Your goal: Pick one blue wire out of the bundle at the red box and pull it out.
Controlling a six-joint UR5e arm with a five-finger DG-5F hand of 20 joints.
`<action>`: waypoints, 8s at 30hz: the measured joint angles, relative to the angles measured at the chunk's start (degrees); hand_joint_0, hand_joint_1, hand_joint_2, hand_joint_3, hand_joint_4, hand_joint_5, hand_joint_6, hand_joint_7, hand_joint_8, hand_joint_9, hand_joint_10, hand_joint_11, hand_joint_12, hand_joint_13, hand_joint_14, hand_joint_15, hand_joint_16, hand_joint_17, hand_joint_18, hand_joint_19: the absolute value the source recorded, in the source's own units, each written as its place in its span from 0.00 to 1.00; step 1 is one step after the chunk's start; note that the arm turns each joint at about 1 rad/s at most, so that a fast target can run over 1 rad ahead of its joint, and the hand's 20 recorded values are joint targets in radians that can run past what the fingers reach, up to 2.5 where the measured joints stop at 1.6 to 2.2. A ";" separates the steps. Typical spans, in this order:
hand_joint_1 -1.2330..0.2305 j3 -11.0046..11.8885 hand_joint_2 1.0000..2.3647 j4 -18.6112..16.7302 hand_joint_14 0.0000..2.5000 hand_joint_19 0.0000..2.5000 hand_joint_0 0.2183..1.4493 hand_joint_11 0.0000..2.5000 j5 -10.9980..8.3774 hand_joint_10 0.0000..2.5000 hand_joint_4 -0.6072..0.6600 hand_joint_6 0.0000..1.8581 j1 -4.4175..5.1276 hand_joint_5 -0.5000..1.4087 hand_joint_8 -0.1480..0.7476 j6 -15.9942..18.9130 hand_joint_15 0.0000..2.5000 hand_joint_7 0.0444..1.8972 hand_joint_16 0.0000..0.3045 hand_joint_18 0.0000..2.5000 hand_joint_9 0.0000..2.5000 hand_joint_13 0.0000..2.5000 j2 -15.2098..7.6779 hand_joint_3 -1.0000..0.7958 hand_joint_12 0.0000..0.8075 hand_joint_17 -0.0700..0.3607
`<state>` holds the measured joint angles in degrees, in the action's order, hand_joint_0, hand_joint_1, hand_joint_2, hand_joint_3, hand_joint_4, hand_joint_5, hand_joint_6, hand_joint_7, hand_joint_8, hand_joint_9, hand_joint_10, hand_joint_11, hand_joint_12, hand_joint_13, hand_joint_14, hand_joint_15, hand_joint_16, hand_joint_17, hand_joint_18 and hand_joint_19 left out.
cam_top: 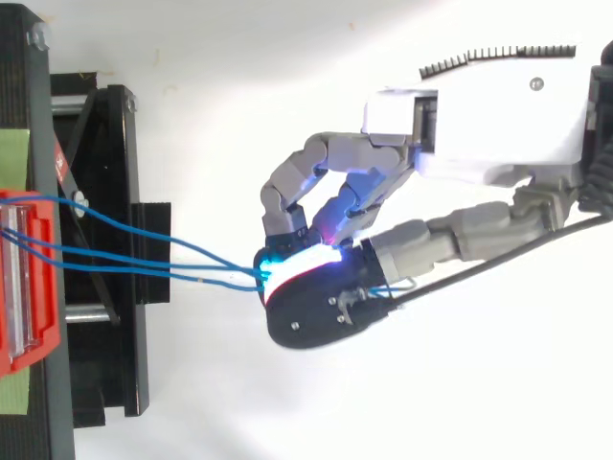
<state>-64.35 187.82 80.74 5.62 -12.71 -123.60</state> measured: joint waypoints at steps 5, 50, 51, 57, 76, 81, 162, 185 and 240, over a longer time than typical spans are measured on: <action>0.56 0.26 0.01 0.05 0.01 0.22 0.27 0.18 -0.24 0.00 0.60 0.49 -0.30 0.19 0.56 -1.12 0.21 0.56 0.19 0.27 0.34 0.34 -0.01 0.36 0.54 0.47; 0.43 1.86 0.00 0.22 0.01 0.21 0.23 0.19 -0.29 0.00 0.63 0.50 -1.70 0.18 0.56 -2.88 0.21 0.50 0.20 0.30 0.32 0.35 -0.03 0.28 0.55 0.48; 0.45 1.85 0.00 0.24 0.01 0.21 0.23 0.19 -0.29 0.00 0.63 0.50 -1.69 0.18 0.56 -2.90 0.21 0.50 0.20 0.30 0.32 0.35 -0.04 0.28 0.55 0.48; 0.53 1.86 0.00 0.29 0.01 0.22 0.25 0.19 -0.32 0.01 0.62 0.50 -1.69 0.18 0.56 -3.00 0.21 0.53 0.19 0.29 0.33 0.34 -0.03 0.30 0.53 0.47; 0.33 1.86 0.01 0.37 0.01 0.20 0.30 0.20 -0.31 0.01 0.63 0.50 -1.68 0.19 0.55 -3.03 0.21 0.55 0.18 0.31 0.34 0.36 -0.06 0.40 0.52 0.45; 0.29 1.86 0.01 0.37 0.01 0.20 0.33 0.20 -0.32 0.00 0.60 0.51 -1.68 0.19 0.54 -3.03 0.21 0.55 0.18 0.31 0.34 0.36 -0.06 0.39 0.52 0.44; 0.23 2.47 0.00 0.35 0.01 0.19 0.38 0.20 -0.49 0.00 0.56 0.50 -1.99 0.19 0.53 -4.97 0.21 0.54 0.17 0.32 0.36 0.36 -0.05 0.29 0.50 0.44; 0.39 2.47 0.01 0.35 0.01 0.23 0.28 0.21 -0.67 0.01 0.57 0.50 -1.32 0.20 0.53 -4.59 0.22 0.58 0.18 0.32 0.43 0.39 -0.06 0.37 0.51 0.45; 0.37 2.47 0.01 0.41 0.01 0.23 0.28 0.21 -0.56 0.01 0.60 0.49 -1.34 0.19 0.55 -3.20 0.22 0.56 0.18 0.30 0.41 0.37 -0.07 0.39 0.52 0.45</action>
<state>-61.87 188.23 80.18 4.28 -15.91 -123.66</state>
